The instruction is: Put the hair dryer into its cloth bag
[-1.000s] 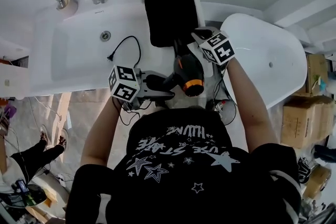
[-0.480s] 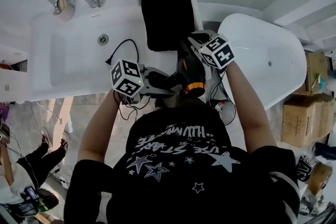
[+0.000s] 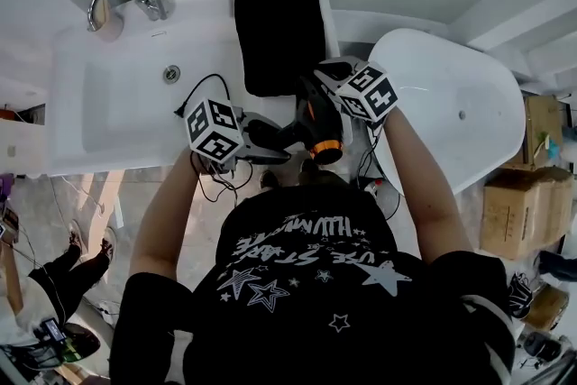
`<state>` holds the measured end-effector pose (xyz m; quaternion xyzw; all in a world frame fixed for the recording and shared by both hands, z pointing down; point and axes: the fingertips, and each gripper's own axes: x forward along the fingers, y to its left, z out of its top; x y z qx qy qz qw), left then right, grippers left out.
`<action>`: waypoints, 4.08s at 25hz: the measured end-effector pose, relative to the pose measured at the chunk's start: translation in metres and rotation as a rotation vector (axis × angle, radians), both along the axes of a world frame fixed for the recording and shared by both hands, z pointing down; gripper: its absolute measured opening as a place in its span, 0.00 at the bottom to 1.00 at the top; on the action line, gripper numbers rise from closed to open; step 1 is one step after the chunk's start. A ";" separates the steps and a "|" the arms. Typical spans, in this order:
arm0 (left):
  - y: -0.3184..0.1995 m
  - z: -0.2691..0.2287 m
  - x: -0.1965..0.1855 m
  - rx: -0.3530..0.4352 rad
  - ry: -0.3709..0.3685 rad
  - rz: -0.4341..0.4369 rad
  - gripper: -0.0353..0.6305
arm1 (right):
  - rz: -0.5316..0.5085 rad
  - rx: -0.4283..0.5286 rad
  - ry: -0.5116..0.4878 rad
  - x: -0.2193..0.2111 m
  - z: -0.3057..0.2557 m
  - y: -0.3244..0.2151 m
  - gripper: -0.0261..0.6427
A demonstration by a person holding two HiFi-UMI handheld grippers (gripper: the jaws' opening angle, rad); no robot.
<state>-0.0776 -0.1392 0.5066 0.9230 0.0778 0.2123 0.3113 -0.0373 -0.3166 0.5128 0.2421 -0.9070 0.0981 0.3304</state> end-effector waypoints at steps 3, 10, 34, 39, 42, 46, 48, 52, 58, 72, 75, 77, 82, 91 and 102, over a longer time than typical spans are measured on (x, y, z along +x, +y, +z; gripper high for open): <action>-0.005 0.004 0.000 0.013 -0.031 0.003 0.36 | -0.016 -0.001 -0.006 -0.001 -0.002 -0.001 0.07; -0.019 0.016 -0.001 0.042 -0.101 -0.008 0.36 | -0.050 -0.018 -0.028 0.000 -0.004 -0.001 0.07; -0.103 0.056 -0.017 0.107 -0.307 -0.173 0.36 | -0.153 0.026 -0.022 0.002 -0.021 -0.015 0.07; -0.124 0.059 -0.023 0.110 -0.344 -0.238 0.36 | -0.161 0.031 -0.037 0.004 -0.024 -0.016 0.07; -0.137 0.060 -0.025 0.111 -0.371 -0.283 0.36 | -0.167 0.039 -0.040 0.004 -0.027 -0.015 0.07; -0.152 0.061 -0.028 0.105 -0.390 -0.325 0.36 | -0.168 0.050 -0.044 0.001 -0.030 -0.018 0.07; -0.155 0.061 -0.028 0.108 -0.400 -0.324 0.36 | -0.171 0.049 -0.042 0.001 -0.029 -0.019 0.07; -0.163 0.063 -0.032 0.107 -0.415 -0.355 0.36 | -0.184 0.046 -0.043 0.002 -0.027 -0.015 0.07; -0.181 0.060 -0.039 0.091 -0.412 -0.471 0.36 | -0.201 0.049 -0.049 0.001 -0.028 -0.008 0.07; -0.227 0.062 -0.044 0.046 -0.436 -0.721 0.36 | -0.250 0.058 -0.035 -0.015 -0.022 0.010 0.07; -0.234 0.062 -0.044 0.047 -0.450 -0.743 0.36 | -0.236 0.057 -0.036 -0.014 -0.021 0.010 0.07; -0.237 0.063 -0.045 0.047 -0.464 -0.753 0.36 | -0.222 0.054 -0.043 -0.012 -0.022 0.008 0.07; -0.238 0.067 -0.043 0.069 -0.518 -0.756 0.36 | -0.206 0.063 -0.023 -0.007 -0.022 0.008 0.07; -0.234 0.080 -0.032 0.108 -0.563 -0.763 0.36 | -0.124 0.052 -0.004 0.010 -0.007 0.005 0.07; -0.227 0.076 -0.024 0.069 -0.488 -0.760 0.52 | -0.009 0.071 0.021 0.017 -0.007 -0.003 0.10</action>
